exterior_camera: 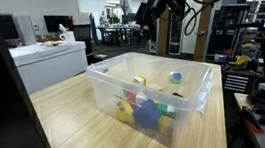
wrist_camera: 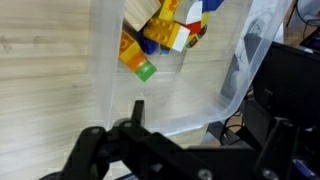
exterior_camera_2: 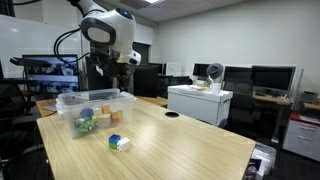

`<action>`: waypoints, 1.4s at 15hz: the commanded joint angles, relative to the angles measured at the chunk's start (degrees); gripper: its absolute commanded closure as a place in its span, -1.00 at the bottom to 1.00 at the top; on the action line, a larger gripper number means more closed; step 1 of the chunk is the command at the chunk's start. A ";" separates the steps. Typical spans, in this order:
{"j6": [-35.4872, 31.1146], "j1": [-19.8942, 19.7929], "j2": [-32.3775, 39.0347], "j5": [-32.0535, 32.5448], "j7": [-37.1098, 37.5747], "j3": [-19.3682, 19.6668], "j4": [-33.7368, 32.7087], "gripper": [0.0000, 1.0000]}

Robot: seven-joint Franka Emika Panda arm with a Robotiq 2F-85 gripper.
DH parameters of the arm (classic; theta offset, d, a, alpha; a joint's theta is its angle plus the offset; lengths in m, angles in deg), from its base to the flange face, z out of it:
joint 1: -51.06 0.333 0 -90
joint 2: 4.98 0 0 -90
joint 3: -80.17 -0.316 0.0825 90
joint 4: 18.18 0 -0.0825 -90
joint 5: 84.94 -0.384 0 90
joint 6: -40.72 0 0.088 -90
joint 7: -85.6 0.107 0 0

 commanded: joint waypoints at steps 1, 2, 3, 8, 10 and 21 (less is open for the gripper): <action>-1.91 -1.16 2.64 -1.76 -0.97 2.53 -4.94 -1.00; -3.53 -1.78 3.96 -1.32 -0.99 3.52 -6.11 -1.00; -4.99 -2.30 5.01 -0.75 -1.03 4.18 -6.74 -1.00; -11.06 -5.45 8.84 8.01 -0.11 6.23 -2.75 -1.00; -12.22 -6.48 9.79 12.20 0.22 6.30 0.04 -1.00; -21.79 -7.57 8.67 25.99 -16.94 5.46 14.01 -1.00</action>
